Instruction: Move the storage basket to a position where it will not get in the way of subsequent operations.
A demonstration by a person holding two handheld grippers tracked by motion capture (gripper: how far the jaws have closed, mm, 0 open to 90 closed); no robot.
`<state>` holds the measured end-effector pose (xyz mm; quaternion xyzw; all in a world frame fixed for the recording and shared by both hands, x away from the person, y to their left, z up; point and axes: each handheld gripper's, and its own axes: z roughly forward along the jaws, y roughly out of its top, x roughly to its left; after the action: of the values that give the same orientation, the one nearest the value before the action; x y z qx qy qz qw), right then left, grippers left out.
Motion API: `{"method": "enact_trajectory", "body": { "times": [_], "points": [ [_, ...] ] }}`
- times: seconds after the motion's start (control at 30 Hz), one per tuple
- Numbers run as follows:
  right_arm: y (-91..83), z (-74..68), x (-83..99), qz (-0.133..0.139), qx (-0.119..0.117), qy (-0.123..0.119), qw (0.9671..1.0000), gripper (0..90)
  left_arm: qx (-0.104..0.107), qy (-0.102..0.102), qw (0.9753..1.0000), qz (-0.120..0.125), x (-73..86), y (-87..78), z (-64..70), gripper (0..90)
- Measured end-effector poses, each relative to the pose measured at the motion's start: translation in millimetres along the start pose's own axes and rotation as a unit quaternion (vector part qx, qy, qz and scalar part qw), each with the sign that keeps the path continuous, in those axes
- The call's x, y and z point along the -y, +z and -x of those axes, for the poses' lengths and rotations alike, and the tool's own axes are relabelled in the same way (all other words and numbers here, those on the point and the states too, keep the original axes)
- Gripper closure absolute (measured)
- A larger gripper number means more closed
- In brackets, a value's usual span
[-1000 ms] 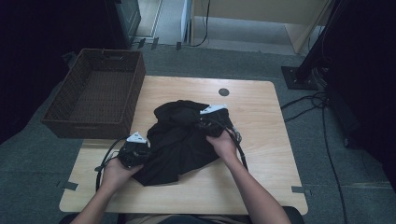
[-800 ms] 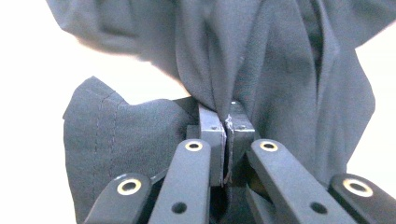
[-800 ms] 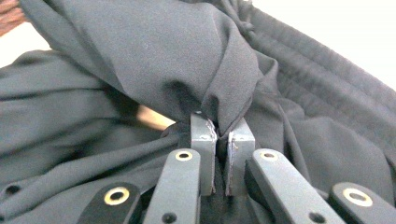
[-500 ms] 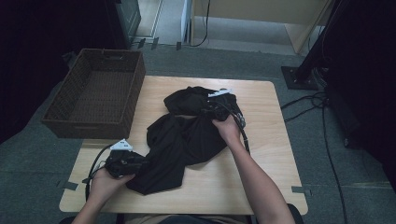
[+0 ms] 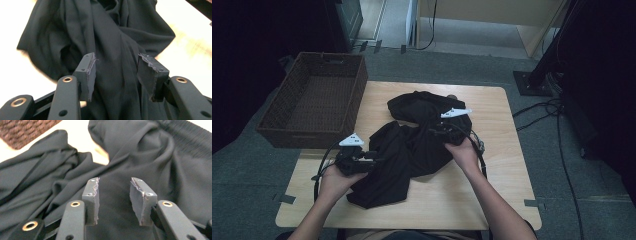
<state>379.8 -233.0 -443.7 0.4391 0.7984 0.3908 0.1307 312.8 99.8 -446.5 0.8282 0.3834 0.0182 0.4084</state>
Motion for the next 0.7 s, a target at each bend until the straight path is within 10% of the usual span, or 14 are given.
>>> {"method": "enact_trajectory", "body": {
  "times": [0.4, 0.7],
  "points": [
    [29.5, -35.5, 37.7, -0.031, -0.005, -0.026, 0.9992, 57.3, -0.004, 0.028, 0.9994, -0.019, -29.9, 65.8, -17.9, 57.9],
    [57.5, -26.4, 43.8, -0.034, 0.012, -0.023, 0.9991, 57.5, -0.004, 0.029, 0.9986, -0.045, -20.3, 81.3, -27.7, 62.2]
  ]
}}
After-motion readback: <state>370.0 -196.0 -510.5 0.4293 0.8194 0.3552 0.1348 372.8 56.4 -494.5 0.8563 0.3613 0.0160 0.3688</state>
